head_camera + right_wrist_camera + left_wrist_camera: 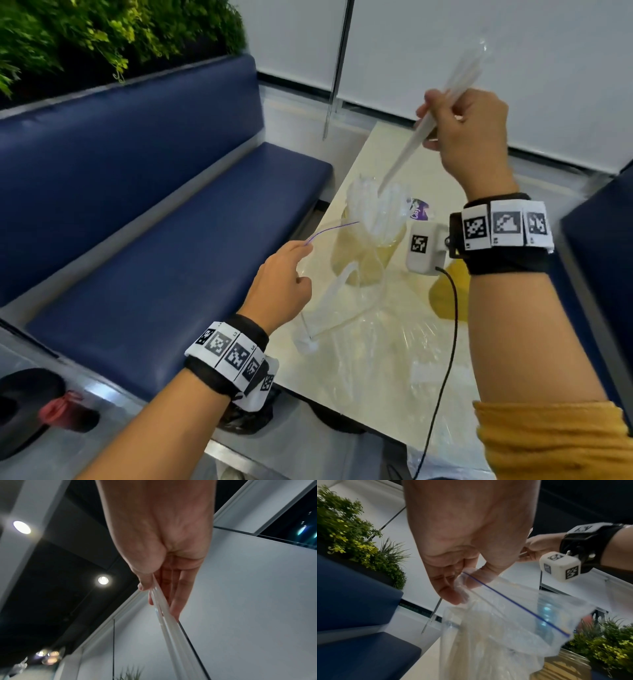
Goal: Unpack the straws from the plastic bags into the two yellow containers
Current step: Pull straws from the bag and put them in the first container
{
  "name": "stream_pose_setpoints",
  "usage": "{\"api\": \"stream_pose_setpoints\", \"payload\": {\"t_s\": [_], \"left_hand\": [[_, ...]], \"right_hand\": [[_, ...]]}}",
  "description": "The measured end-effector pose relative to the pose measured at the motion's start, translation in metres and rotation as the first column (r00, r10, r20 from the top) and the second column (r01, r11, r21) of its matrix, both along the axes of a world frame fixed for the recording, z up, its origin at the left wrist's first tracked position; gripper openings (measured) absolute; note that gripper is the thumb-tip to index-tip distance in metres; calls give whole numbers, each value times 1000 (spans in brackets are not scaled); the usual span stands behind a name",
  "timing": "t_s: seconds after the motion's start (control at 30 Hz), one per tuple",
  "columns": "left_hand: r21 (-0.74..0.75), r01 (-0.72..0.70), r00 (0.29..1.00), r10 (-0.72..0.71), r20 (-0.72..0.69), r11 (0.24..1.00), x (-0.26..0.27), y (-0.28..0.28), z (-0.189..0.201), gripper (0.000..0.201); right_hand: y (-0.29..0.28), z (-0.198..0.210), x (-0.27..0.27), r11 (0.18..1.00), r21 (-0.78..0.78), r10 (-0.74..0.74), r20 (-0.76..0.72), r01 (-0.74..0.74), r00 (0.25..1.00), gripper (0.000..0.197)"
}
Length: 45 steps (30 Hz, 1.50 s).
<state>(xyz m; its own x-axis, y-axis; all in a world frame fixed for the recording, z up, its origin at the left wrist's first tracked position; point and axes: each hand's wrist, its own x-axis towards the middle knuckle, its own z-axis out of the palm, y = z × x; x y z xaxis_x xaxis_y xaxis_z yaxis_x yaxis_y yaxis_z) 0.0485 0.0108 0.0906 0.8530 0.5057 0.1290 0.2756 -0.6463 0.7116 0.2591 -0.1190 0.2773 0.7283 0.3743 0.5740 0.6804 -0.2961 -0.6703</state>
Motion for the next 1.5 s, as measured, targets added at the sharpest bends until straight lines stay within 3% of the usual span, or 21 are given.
{"api": "stream_pose_setpoints", "payload": {"t_s": [0.13, 0.23, 0.37, 0.43, 0.57, 0.63, 0.7, 0.77, 0.83, 0.93, 1.0, 1.03, 1.07, 1.17, 1.27, 1.4, 1.5], "left_hand": [[-4, 4, 1000, -4, 20, 1000, -4, 3, 4, 59], [-6, -7, 999, 7, 38, 1000, -7, 3, 7, 58], [-25, -17, 997, 19, 68, 1000, -9, 4, 11, 58], [-23, -16, 997, 17, 75, 1000, -10, 4, 11, 57], [-25, -10, 996, 13, 87, 1000, -11, 1, 11, 56], [-21, -13, 997, 15, 79, 1000, -11, 1, 11, 56], [-13, -14, 997, 15, 70, 1000, -10, 0, 12, 55], [-1, -9, 998, 9, 60, 1000, -9, -2, 13, 55], [14, -4, 998, 3, 58, 1000, -9, -3, 15, 55], [26, -3, 999, 2, 53, 1000, -8, -5, 17, 55], [35, 1, 999, -3, 43, 999, -7, -6, 16, 55], [41, 3, 999, -4, 40, 999, -7, -6, 15, 55], [45, 5, 999, -7, 36, 999, -7, -6, 14, 55], [49, 17, 1000, -18, 21, 999, -5, -10, 15, 53], [43, 35, 999, -37, 37, 998, -2, -16, 18, 52], [77, 54, 996, -59, 71, 996, 1, -23, 22, 48], [71, 70, 993, -77, 92, 995, 4, -29, 26, 46]], "right_hand": [[14, -33, 30, 992, -117, -51, -10, 49, 999, 40], [27, -80, 47, 964, -260, -95, -139, 56, 986, 46], [30, -125, 42, 881, -473, -119, -161, 29, 980, 33], [28, -132, 36, 904, -424, -134, -144, 61, 980, 22], [27, -119, 37, 993, -83, -95, -81, 88, 992, 47], [30, -102, 38, 998, 27, -55, -39, 56, 998, 48], [35, -88, 41, 999, 45, -1, 9, 1, 1000, 41], [40, -86, 47, 991, -135, 22, 60, -14, 998, 35], [43, -97, 54, 910, -413, 23, 93, 18, 995, 34], [38, -126, 52, 692, -722, 32, 36, 3, 999, 33], [32, -143, 49, 550, -835, 67, 31, -11, 997, 44], [30, -147, 47, 529, -848, 93, 46, -10, 995, 49], [28, -145, 43, 557, -831, 110, 49, -21, 993, 52], [14, -117, 28, 765, -642, 112, 49, -54, 993, 51], [-19, -81, 12, 899, -434, -1, 124, 55, 992, 43], [-84, -78, -13, 938, -324, -128, 9, 124, 992, 27], [-128, -111, -25, 887, -425, -240, -93, 180, 966, 26]]}}
